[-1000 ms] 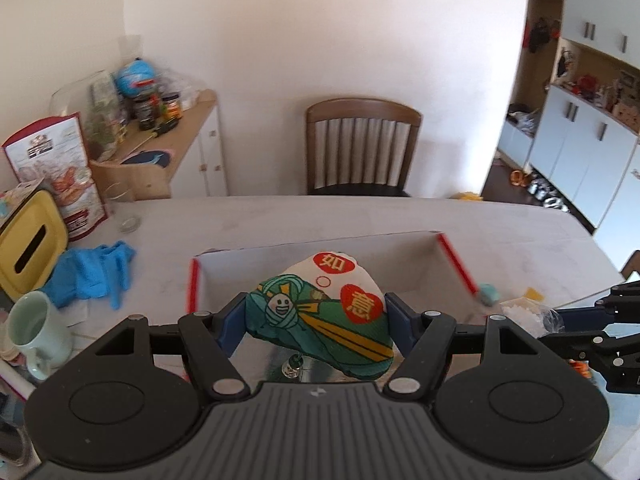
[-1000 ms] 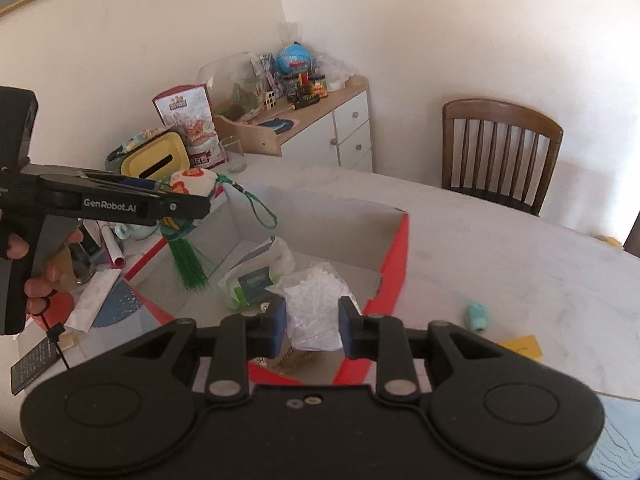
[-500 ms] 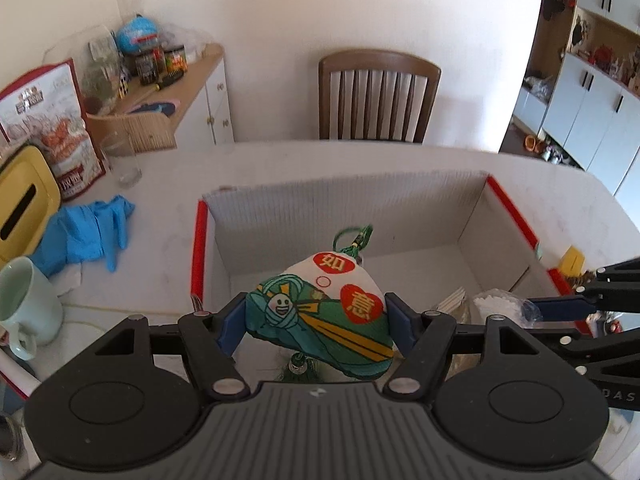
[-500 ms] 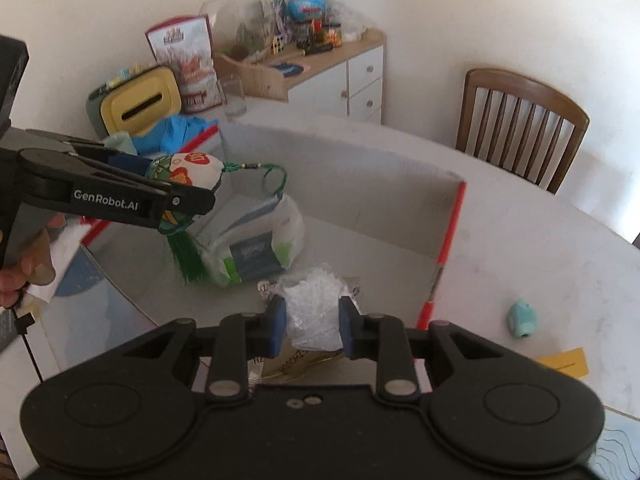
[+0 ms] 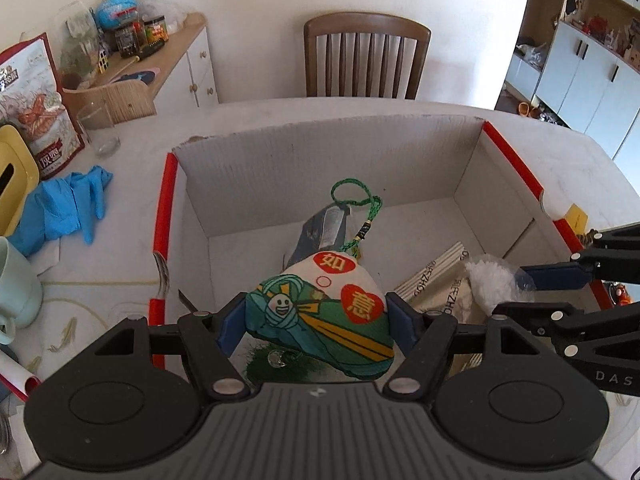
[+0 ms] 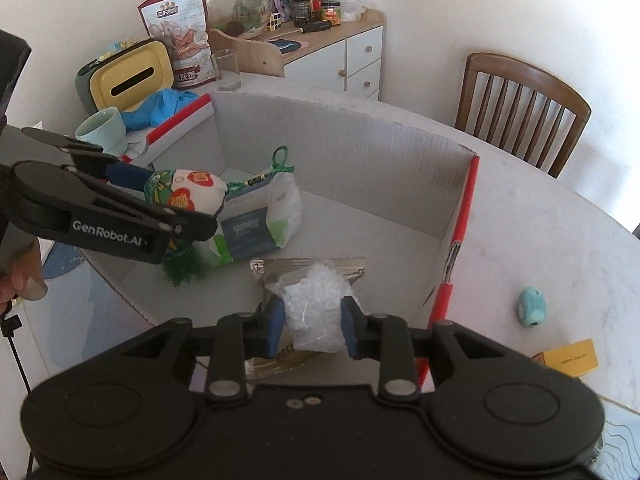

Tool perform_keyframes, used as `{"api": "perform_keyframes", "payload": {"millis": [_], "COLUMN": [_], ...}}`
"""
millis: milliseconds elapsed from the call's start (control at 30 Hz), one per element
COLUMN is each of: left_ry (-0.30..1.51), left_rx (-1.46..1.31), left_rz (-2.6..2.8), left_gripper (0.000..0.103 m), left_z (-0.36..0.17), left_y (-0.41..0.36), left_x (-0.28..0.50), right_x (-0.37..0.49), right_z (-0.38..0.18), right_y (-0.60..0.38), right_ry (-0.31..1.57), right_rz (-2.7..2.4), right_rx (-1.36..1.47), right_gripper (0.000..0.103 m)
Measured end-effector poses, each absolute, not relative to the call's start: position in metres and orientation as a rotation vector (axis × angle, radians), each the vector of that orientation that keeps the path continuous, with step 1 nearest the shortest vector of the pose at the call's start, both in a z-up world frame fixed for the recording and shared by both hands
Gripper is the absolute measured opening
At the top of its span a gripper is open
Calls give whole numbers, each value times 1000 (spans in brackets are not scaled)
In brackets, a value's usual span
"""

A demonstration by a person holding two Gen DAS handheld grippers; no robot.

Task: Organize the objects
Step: 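Carry the fabric pouch with the left tool while the right tool carries the granule bag into the box, then release the fabric pouch with the left tool while the right tool releases the granule bag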

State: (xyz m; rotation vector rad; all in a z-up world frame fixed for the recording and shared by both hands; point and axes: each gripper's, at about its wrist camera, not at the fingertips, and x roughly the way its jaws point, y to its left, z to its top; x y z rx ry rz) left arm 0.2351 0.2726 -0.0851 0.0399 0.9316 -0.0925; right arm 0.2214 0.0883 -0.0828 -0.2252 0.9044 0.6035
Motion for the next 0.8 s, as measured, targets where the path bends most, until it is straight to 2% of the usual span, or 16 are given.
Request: {"api": "perform_keyframes", "payload": {"millis": [167,300,800], "left_ry": [948,950,918], "left_rx": [48,55,43], "left_rz": [-101,-103,-96], "left_gripper": [73,74,77], "left_z": [-86,-87,-75], "left_y": [269,266,259], "left_x": [234,231,215], "right_x": [220,216,194], "right_z": [-81,-76,-50], "right_y": [87,85,63], "right_ry": [898,882,827], "right_rz": [605,613,627], "right_rx": [-217,-206,-143], "right_gripper": [36,45,52]}}
